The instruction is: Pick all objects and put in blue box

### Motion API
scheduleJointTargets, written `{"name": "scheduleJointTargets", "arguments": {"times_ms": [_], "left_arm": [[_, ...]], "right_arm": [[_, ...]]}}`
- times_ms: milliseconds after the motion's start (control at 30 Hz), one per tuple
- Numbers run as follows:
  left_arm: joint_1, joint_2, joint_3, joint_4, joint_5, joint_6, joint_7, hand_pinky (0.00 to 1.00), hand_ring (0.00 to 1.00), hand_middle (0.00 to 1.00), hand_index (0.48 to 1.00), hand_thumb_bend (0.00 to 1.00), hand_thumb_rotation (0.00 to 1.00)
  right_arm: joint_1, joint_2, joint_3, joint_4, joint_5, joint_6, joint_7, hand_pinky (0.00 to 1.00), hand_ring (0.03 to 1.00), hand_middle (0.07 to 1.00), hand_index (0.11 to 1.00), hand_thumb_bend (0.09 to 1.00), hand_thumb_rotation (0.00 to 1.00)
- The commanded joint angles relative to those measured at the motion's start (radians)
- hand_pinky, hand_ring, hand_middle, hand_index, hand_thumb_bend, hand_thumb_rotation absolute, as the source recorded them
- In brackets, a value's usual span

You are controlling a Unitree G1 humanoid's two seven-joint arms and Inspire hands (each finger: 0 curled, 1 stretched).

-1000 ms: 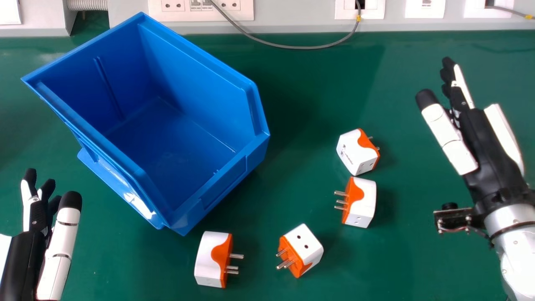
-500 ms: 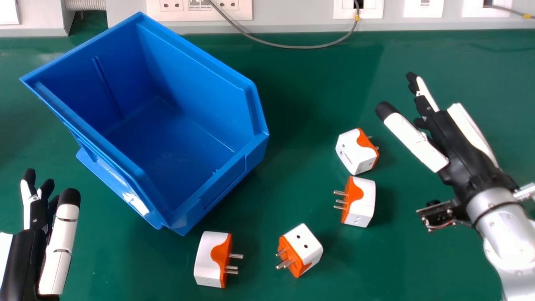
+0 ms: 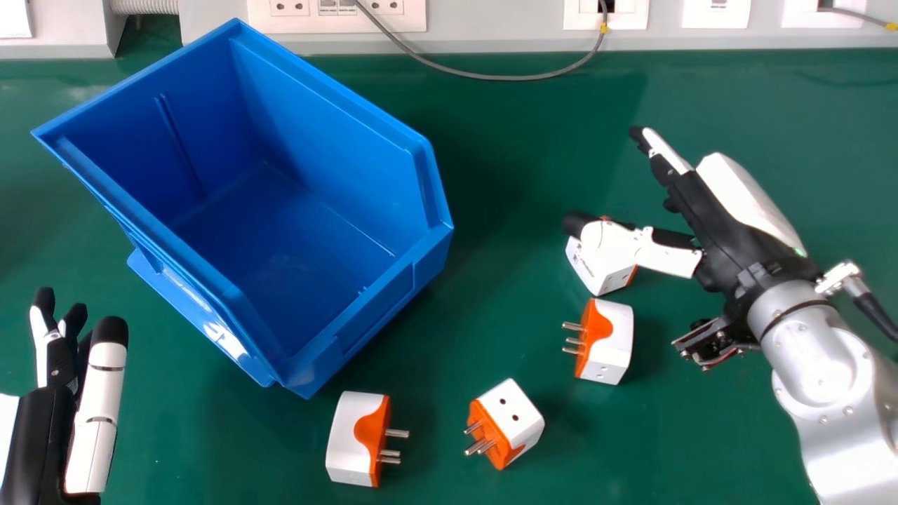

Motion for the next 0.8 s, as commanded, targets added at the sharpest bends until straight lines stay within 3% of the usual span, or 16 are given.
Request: {"name": "scheduleJointTargets", "arguments": {"times_ms": [0, 133, 233, 367, 433, 633, 700, 767], "left_arm": [[-0.007, 0.002, -0.003, -0.003, 0.001, -0.027, 0.008, 0.90, 0.97, 1.00, 1.000, 0.47, 1.00], [-0.011, 0.006, -0.004, -0.003, 0.008, -0.022, 0.010, 0.91, 0.98, 1.00, 1.000, 0.47, 1.00], [-0.025, 0.012, -0.003, 0.012, 0.013, -0.013, 0.014, 0.91, 0.98, 1.00, 1.000, 0.46, 1.00], [-0.023, 0.018, -0.005, 0.018, 0.040, -0.022, 0.022, 0.91, 0.98, 1.00, 1.000, 0.46, 1.00], [-0.022, 0.022, -0.005, 0.022, 0.048, -0.029, 0.024, 0.91, 0.98, 1.00, 1.000, 0.46, 1.00], [-0.023, 0.028, -0.005, 0.017, 0.045, -0.018, 0.021, 0.92, 0.98, 1.00, 1.000, 0.46, 1.00], [-0.024, 0.029, -0.004, 0.019, 0.038, -0.019, 0.018, 0.92, 0.98, 1.00, 1.000, 0.46, 1.00], [-0.024, 0.032, -0.003, 0.026, 0.041, -0.027, 0.018, 0.92, 0.98, 1.00, 1.000, 0.46, 1.00]], "right_arm": [[-0.062, -0.012, 0.017, 0.013, -0.033, 0.017, 0.001, 0.80, 0.923, 0.950, 0.959, 0.568, 0.69], [-0.107, -0.005, 0.056, 0.045, -0.074, 0.061, 0.011, 0.78, 0.908, 0.944, 0.956, 0.596, 0.68], [-0.146, 0.004, 0.101, 0.074, -0.120, 0.109, 0.022, 0.76, 0.895, 0.939, 0.953, 0.612, 0.68], [-0.182, 0.009, 0.147, 0.117, -0.164, 0.155, 0.030, 0.74, 0.880, 0.928, 0.945, 0.631, 0.69], [-0.195, 0.008, 0.161, 0.137, -0.179, 0.167, 0.034, 0.74, 0.881, 0.927, 0.943, 0.635, 0.69], [-0.248, 0.003, 0.213, 0.204, -0.227, 0.203, 0.064, 0.76, 0.886, 0.925, 0.938, 0.645, 0.69], [-0.263, 0.005, 0.231, 0.222, -0.243, 0.214, 0.069, 0.76, 0.888, 0.922, 0.932, 0.655, 0.69], [-0.281, 0.008, 0.252, 0.249, -0.261, 0.218, 0.071, 0.76, 0.888, 0.922, 0.930, 0.660, 0.69]]}}
